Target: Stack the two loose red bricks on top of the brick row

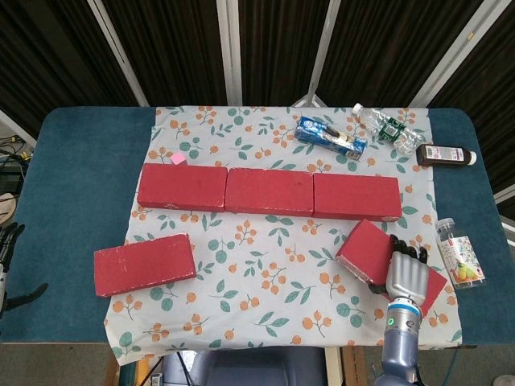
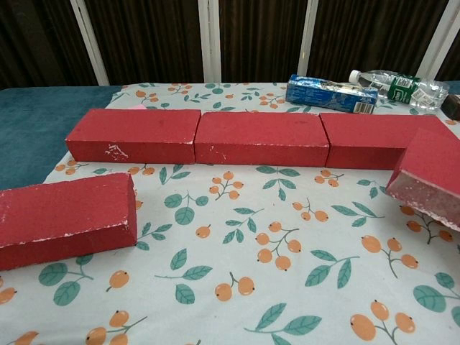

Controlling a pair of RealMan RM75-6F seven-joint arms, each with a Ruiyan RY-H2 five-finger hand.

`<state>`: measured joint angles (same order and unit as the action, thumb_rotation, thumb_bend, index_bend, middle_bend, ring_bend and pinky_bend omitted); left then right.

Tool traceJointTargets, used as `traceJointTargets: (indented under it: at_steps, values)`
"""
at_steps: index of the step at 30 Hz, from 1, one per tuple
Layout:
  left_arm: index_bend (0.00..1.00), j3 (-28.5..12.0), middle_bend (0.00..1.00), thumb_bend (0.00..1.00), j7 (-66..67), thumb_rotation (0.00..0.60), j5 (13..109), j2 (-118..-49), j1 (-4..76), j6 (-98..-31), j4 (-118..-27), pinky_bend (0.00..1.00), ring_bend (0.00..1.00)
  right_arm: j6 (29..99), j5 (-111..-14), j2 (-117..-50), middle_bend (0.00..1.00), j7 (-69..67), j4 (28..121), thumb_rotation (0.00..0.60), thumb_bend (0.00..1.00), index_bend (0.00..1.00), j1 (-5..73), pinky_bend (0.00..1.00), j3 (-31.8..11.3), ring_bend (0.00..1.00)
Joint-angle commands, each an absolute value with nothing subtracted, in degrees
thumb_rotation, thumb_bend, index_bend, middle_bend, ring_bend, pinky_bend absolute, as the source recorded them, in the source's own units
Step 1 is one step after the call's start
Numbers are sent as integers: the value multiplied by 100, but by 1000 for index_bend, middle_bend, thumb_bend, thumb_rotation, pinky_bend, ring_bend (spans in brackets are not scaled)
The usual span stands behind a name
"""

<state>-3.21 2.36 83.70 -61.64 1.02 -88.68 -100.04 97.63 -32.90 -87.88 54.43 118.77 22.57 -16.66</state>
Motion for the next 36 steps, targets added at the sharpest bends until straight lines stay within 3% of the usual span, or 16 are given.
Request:
traceJointTargets:
  at_steps: [1, 11, 22, 30, 36]
  values:
    - [44, -320, 31, 7, 245, 600, 8371, -6168, 103, -8868, -10007, 135, 0, 9872, -3337, -8696, 415, 5614, 12025, 600, 150, 288, 2386, 90, -1789, 436]
    - [44, -323, 28, 7, 315, 600, 8352, -6185, 101, -8870, -10016, 135, 0, 10010, -3116, -8667, 415, 6310, 12269, 600, 150, 294, 3046, 215, -2424, 436]
    - [44, -342, 26, 7, 530, 600, 8302, -6253, 120, -8862, -10021, 135, 0, 9827, -2471, -8935, 415, 7289, 11941, 600, 150, 314, 4249, 216, -3195, 436]
    - [44, -400, 25, 7, 814, 600, 8152, -6355, 114, -8898, -10043, 135, 0, 8965, -2133, -8967, 415, 8065, 11060, 600, 149, 315, 5073, 216, -3053, 436]
    - [44, -444, 23, 7, 1172, 600, 8001, -6470, 119, -8922, -10106, 136, 0, 7972, -1334, -9017, 415, 7973, 10317, 600, 149, 315, 5443, 216, -3343, 436]
